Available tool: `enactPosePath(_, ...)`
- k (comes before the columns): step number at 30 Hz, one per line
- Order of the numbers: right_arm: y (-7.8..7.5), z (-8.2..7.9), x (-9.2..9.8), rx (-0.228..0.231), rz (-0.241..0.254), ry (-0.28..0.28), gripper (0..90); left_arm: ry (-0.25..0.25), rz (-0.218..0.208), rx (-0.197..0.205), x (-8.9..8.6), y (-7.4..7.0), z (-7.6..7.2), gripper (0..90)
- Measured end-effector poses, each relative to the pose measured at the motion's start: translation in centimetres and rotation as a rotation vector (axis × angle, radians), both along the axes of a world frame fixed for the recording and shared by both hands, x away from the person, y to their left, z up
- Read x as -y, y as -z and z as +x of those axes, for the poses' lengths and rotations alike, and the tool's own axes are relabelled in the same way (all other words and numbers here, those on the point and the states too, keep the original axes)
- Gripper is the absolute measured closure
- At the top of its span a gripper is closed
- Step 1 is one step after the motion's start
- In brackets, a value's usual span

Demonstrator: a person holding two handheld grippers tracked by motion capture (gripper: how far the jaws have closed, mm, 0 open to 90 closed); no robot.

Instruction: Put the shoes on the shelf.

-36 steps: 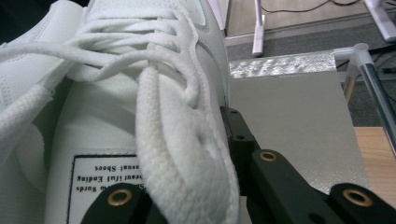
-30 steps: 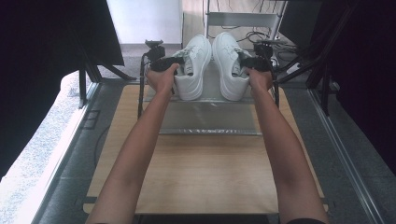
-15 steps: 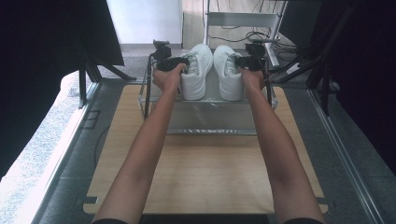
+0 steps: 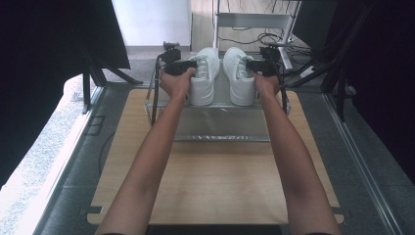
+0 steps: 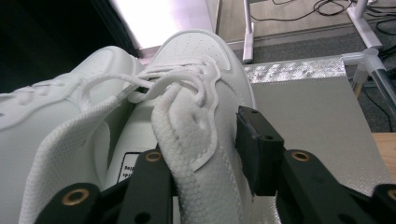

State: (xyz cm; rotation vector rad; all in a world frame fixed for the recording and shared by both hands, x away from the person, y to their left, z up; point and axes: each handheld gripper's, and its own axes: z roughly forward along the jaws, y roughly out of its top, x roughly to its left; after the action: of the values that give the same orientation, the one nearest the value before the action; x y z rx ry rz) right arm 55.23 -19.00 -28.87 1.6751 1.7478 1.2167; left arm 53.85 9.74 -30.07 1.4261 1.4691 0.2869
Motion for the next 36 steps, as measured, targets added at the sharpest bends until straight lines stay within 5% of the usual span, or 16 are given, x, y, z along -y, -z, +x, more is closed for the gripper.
enactPosePath(3,0.0,0.0,0.0,-0.006,0.019,-0.005,57.4,0.01,0.022,0.023,0.5,-0.1,-0.1,66.9)
enactPosePath(8,-0.7,-1.0,0.4,0.08,0.021,-0.032,52.3,0.061,-0.089,0.064,-0.8,-0.9,-0.8,54.7)
enactPosePath(14,-2.8,-3.1,1.3,0.198,0.032,-0.049,56.9,0.084,-0.05,0.156,-2.3,-3.2,-3.1,57.0)
enactPosePath(17,-3.6,-4.4,2.0,0.213,-0.022,-0.059,62.5,0.105,0.002,0.169,-3.2,-3.7,-4.4,64.1)
enactPosePath(22,-3.1,-6.0,3.7,0.197,-0.08,-0.075,75.8,0.119,0.058,0.158,-4.9,-3.0,-6.3,77.0)
enactPosePath(26,-1.6,-6.6,5.0,0.16,-0.126,-0.076,84.8,0.162,0.05,0.108,-5.6,-1.5,-7.0,80.9)
enactPosePath(28,-0.5,-6.6,5.3,0.131,-0.152,-0.099,88.8,0.172,0.096,0.086,-5.5,-0.7,-7.1,81.9)
enactPosePath(36,2.3,-6.3,4.4,0.096,-0.178,-0.192,89.6,0.215,0.149,0.011,-5.1,2.2,-6.8,88.1)
